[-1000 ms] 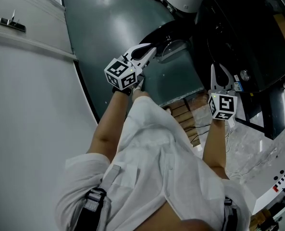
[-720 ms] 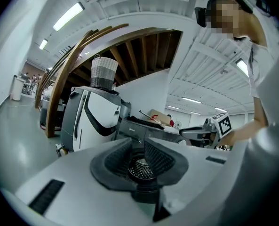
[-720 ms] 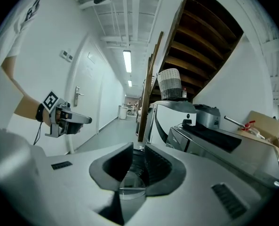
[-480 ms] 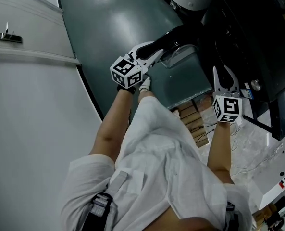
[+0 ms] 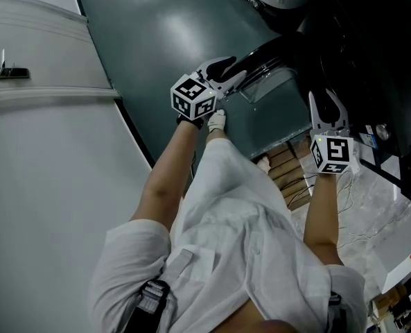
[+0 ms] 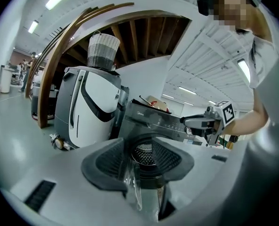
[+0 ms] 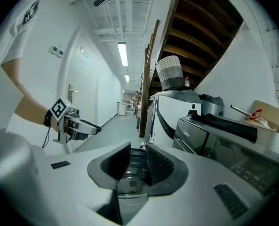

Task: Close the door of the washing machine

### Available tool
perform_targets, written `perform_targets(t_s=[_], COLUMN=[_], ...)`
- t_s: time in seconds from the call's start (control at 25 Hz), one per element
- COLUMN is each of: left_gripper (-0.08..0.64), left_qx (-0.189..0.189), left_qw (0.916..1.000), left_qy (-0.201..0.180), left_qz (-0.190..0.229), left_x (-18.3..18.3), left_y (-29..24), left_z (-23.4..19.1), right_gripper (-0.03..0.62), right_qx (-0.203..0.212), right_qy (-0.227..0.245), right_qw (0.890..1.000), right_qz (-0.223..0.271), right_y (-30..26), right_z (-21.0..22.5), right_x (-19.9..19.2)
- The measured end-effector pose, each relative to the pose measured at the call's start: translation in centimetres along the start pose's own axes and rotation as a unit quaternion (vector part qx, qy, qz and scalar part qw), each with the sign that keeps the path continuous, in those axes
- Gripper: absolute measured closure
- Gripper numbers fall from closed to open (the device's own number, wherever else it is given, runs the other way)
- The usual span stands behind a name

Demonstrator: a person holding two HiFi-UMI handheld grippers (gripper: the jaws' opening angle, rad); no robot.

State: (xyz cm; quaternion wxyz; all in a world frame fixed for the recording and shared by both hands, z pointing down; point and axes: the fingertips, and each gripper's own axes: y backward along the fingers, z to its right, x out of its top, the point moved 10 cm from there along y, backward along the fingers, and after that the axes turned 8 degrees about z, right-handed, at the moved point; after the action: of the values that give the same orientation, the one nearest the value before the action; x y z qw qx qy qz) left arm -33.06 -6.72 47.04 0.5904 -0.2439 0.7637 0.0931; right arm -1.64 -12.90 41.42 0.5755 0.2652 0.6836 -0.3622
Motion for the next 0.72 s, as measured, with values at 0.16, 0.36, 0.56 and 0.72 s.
perform_targets(t_s=[0.16, 0.36, 0.56, 0.72], left_gripper=[0.362, 0.337, 0.322, 0.314], left_qx=[-0.013, -0.024, -0.023, -0.019], left_qw=[0.9994, 0.9972, 0.9952, 0.9925], left_qy=[0.001, 0.007, 0.014, 0.014], left_qz=[-0.032, -0.070, -0.094, -0.120], left_x=[-1.2, -3.2, -4.8, -5.9], left_y=[-1.4, -3.0, -4.4, -5.1], left_z=[-1.9, -3.2, -4.2, -4.8], right_gripper=[0.465, 0.465, 0.465, 0.463], right_qx=[0.002, 0.007, 0.008, 0.013], right_qy=[-0.004, -0.009, -0.012, -0.013], right_qw=[1.000, 1.000, 1.000, 1.000], right_qz=[-0.004, -0.010, -0.016, -0.018], right_y=[-1.6, -2.7, -3.2, -3.4], right_z=[-0.4, -0.5, -0.4, -0.5], right_x=[-0.4, -1.0, -1.4, -1.7])
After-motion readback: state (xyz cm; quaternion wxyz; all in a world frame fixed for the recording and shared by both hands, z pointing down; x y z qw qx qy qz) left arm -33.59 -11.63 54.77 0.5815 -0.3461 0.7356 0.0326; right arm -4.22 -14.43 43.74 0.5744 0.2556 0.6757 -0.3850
